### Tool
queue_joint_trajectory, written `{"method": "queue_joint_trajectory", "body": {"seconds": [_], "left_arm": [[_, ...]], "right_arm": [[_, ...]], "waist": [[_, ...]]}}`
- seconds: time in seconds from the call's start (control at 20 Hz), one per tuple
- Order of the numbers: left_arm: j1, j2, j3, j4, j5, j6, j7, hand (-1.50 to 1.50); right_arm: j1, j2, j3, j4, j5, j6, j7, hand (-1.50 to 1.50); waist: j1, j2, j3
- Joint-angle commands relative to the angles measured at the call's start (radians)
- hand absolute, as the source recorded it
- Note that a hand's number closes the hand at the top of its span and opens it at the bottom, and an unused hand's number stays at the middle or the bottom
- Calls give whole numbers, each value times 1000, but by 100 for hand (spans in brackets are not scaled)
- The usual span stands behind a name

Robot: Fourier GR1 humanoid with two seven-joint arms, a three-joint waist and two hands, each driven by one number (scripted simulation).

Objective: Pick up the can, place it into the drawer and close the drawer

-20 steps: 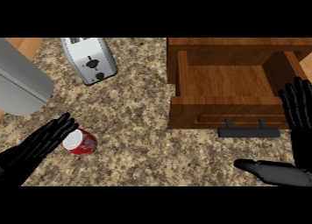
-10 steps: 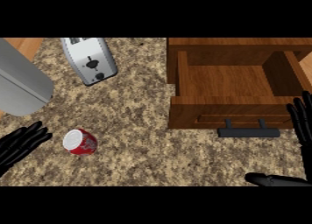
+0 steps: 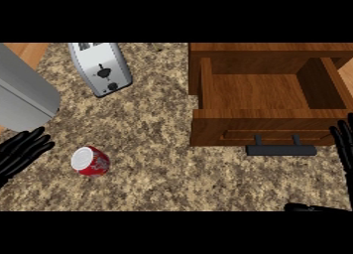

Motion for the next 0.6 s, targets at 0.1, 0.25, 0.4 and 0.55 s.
{"method": "queue_joint_trajectory", "body": {"seconds": [0.1, 0.25, 0.4, 0.55], "left_arm": [[-52, -49, 22, 85, -63, -47, -5, -150], [-110, -100, -32, 128, -151, -31, 4, -150], [-91, -92, 21, 136, -98, -68, 0, -150], [-88, -199, -19, 209, -336, -116, -152, -150]], "right_arm": [[50, -28, -67, -22, -54, 72, -10, -150], [10, -16, -69, 36, -31, 68, -43, -150], [45, 20, -40, -5, -1, 68, -38, -150], [6, -18, -93, 39, -30, 87, -37, -150]], "waist": [[-1, 0, 0], [-3, 1, 0], [0, 0, 0], [-1, 1, -1]]}}
